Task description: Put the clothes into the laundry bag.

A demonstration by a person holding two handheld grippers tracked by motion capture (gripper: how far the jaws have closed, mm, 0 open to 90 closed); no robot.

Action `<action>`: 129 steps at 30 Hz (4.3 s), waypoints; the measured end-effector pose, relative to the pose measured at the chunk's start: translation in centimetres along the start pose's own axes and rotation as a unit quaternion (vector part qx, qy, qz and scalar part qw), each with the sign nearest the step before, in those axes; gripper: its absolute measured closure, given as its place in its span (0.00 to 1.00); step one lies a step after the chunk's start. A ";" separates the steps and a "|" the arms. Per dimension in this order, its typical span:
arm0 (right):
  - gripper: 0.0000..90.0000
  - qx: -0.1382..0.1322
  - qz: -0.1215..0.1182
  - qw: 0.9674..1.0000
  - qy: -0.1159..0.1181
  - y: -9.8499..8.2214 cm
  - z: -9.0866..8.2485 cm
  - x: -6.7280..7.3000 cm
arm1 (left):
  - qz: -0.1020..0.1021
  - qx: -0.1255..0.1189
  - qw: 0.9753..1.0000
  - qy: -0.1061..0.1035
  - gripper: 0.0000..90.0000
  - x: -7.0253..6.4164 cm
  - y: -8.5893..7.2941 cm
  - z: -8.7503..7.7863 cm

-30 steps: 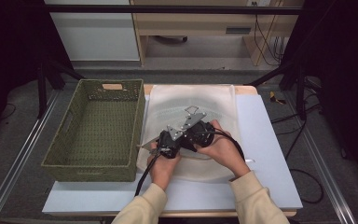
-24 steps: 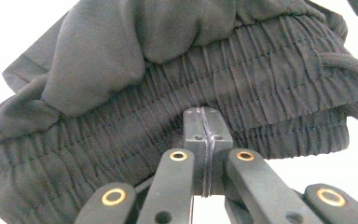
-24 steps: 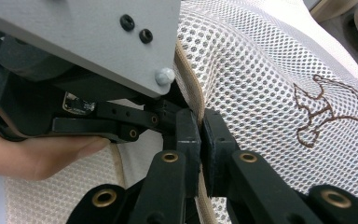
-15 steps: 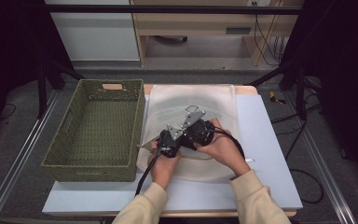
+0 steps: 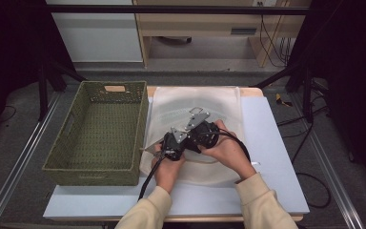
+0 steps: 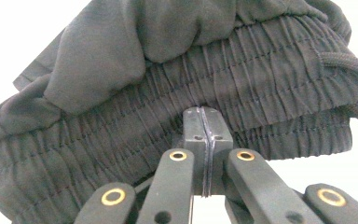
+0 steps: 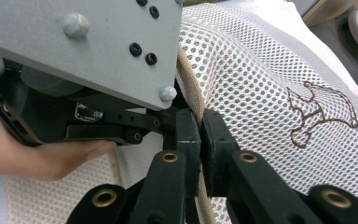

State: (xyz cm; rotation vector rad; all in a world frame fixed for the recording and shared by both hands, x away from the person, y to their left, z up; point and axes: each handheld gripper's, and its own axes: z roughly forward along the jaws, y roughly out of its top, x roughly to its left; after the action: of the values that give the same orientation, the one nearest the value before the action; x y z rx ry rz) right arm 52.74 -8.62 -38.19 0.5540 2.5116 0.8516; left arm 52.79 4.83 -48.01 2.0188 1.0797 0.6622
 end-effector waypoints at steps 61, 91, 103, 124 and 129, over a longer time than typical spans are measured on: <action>0.97 0.005 0.002 1.000 0.004 0.1 0.0 -0.3 | 0.024 -0.049 0.999 -0.002 1.00 -2.2 -0.7 -0.8; 0.97 0.006 0.003 1.000 -0.001 0.5 -0.4 -0.7 | -0.012 -0.059 0.998 0.006 1.00 -0.6 0.0 -0.6; 0.97 0.008 -0.001 1.000 -0.008 0.6 -0.8 -0.4 | -0.022 -0.090 0.995 -0.028 1.00 -0.4 -0.7 -5.3; 0.96 0.019 -0.017 1.000 0.001 -2.1 0.9 1.8 | -0.055 -0.125 0.987 -0.079 1.00 1.8 0.3 -12.2; 0.96 0.029 -0.022 0.999 -0.003 -3.0 2.0 2.5 | -0.064 -0.127 0.986 -0.083 1.00 2.3 0.5 -12.7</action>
State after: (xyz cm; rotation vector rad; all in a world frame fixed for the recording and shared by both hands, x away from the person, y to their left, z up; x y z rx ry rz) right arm 50.97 -8.67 -42.21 0.5165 2.5405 0.7625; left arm 45.09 11.21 -39.91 1.7376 0.9654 0.5259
